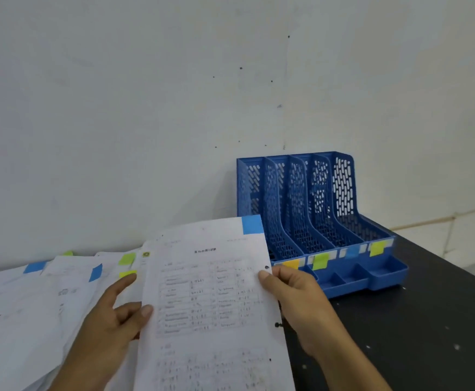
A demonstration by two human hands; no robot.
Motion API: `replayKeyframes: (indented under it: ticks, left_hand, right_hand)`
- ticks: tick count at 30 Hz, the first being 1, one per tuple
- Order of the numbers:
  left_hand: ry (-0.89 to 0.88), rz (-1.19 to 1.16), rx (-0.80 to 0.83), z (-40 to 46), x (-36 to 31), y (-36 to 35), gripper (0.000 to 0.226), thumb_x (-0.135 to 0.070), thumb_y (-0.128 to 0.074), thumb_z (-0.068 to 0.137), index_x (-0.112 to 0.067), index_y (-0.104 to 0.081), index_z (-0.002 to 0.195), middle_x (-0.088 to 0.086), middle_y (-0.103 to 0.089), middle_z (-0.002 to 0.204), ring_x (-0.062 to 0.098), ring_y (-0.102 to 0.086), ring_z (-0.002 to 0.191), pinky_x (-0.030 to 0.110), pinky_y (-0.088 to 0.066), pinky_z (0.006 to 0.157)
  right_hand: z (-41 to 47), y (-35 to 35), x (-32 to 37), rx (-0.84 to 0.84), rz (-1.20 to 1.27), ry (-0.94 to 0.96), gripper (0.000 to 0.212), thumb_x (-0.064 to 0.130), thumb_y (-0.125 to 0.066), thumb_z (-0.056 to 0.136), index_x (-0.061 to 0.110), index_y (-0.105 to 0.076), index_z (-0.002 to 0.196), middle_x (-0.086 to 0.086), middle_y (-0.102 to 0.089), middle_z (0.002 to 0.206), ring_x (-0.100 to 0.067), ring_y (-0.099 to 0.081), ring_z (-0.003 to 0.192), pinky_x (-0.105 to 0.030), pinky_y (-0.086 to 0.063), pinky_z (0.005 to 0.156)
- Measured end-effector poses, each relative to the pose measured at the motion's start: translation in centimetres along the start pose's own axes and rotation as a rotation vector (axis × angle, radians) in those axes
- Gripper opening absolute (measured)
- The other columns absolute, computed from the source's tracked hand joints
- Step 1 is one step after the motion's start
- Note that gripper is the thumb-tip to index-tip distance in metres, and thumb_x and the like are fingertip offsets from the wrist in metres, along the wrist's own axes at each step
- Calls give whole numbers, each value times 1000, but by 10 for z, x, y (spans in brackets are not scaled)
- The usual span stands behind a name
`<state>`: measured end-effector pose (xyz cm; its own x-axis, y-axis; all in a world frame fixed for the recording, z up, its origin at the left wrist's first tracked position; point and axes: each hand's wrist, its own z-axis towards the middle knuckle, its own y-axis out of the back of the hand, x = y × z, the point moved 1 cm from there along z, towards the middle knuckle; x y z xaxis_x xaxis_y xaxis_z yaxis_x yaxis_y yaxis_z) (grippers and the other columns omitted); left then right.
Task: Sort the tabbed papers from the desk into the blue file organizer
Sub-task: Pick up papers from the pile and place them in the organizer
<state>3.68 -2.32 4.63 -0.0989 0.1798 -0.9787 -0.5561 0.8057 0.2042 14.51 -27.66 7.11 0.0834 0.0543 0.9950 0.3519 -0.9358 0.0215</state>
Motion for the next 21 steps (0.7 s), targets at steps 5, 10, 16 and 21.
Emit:
replayKeyframes:
  ticks: [5, 10, 16, 21]
  left_hand:
    - [-81, -49, 79, 6, -26, -20, 55, -6, -63, 88, -30, -44, 134, 5, -76, 80, 17, -71, 76, 23, -52, 63]
    - [-143, -51, 30, 21, -38, -66, 41, -9, -67, 88, -27, -53, 122, 0, -76, 82, 19, -71, 80, 31, -54, 71]
    - [-254, 234, 183, 23, -38, -142, 35, -24, -72, 85, -42, -56, 110, -15, -64, 104, 5, -65, 80, 14, -46, 69]
    - [-424, 447, 335, 15, -34, -180, 47, -41, -72, 81, -53, -48, 119, -15, -42, 138, 1, -49, 118, 13, -39, 97]
  right_hand:
    - [-10, 33, 19, -25, -167, 61, 16, 21, -62, 97, 11, -73, 92, 3, -77, 81, -9, -73, 77, -33, -61, 78]
    - [-18, 80, 43, -336, -217, 262, 13, 22, -64, 94, 17, -73, 86, 16, -66, 54, 6, -59, 48, -8, -41, 43]
    - [-16, 147, 86, -806, -340, 478, 29, 38, -65, 94, 16, -72, 76, 4, -67, 60, -20, -63, 62, -33, -50, 57]
    - [-3, 185, 124, -997, -442, 627, 31, 28, -63, 97, 4, -72, 81, -13, -69, 72, -37, -62, 73, -45, -53, 74]
